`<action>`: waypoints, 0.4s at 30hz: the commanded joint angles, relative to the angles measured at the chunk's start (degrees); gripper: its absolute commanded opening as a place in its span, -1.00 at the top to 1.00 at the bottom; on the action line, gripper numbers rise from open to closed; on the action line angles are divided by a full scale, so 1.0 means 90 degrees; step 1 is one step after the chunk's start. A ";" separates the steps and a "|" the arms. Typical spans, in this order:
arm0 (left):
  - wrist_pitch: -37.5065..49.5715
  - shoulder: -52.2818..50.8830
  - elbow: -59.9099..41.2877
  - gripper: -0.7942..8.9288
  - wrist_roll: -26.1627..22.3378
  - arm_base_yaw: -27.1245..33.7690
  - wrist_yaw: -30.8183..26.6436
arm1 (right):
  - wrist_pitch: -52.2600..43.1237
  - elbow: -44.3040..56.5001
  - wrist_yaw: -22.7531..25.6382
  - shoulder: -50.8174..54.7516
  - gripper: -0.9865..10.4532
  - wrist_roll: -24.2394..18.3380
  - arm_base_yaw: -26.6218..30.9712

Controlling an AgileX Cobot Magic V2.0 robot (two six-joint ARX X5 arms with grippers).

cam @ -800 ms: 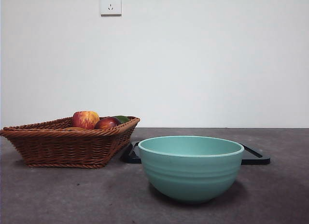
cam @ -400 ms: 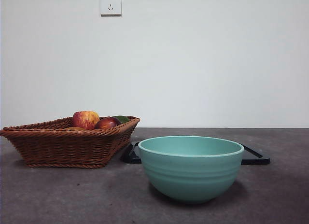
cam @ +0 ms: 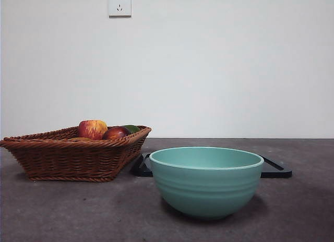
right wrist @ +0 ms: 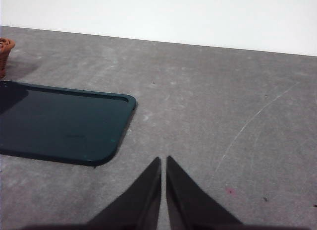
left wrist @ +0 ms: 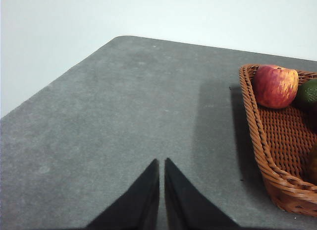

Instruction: Pick up the wifruite, put it on the bowl, pick up the plate, put it on desk

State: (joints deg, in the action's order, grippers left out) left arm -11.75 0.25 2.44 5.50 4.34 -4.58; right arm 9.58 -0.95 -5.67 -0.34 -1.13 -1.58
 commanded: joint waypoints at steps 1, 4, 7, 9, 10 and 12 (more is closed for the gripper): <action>-0.0046 -0.0007 -0.0124 0.80 0.0041 0.0017 -0.0015 | 0.0027 0.0036 0.0012 0.0015 0.82 0.0080 0.0000; -0.0046 -0.0010 -0.0124 0.80 0.0041 0.0017 -0.0015 | -0.0063 0.0036 0.0015 0.0015 0.82 0.0078 0.0000; -0.0046 -0.0010 -0.0124 0.80 0.0041 0.0017 -0.0015 | -0.0061 0.0034 0.0015 0.0015 0.82 0.0078 0.0000; -0.0044 -0.0010 -0.0124 0.80 0.0041 0.0017 -0.0015 | -0.0061 0.0034 0.0015 0.0015 0.82 0.0078 0.0000; -0.0046 -0.0010 -0.0124 0.80 0.0041 0.0017 -0.0015 | -0.0061 0.0034 0.0015 0.0015 0.82 0.0078 0.0000; -0.0044 -0.0010 -0.0124 0.80 0.0041 0.0017 -0.0015 | -0.0061 0.0034 0.0015 0.0015 0.82 0.0078 0.0000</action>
State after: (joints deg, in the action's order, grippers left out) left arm -11.75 0.25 2.44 5.50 4.34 -4.58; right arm 9.39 -0.95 -5.69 -0.34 -1.10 -1.58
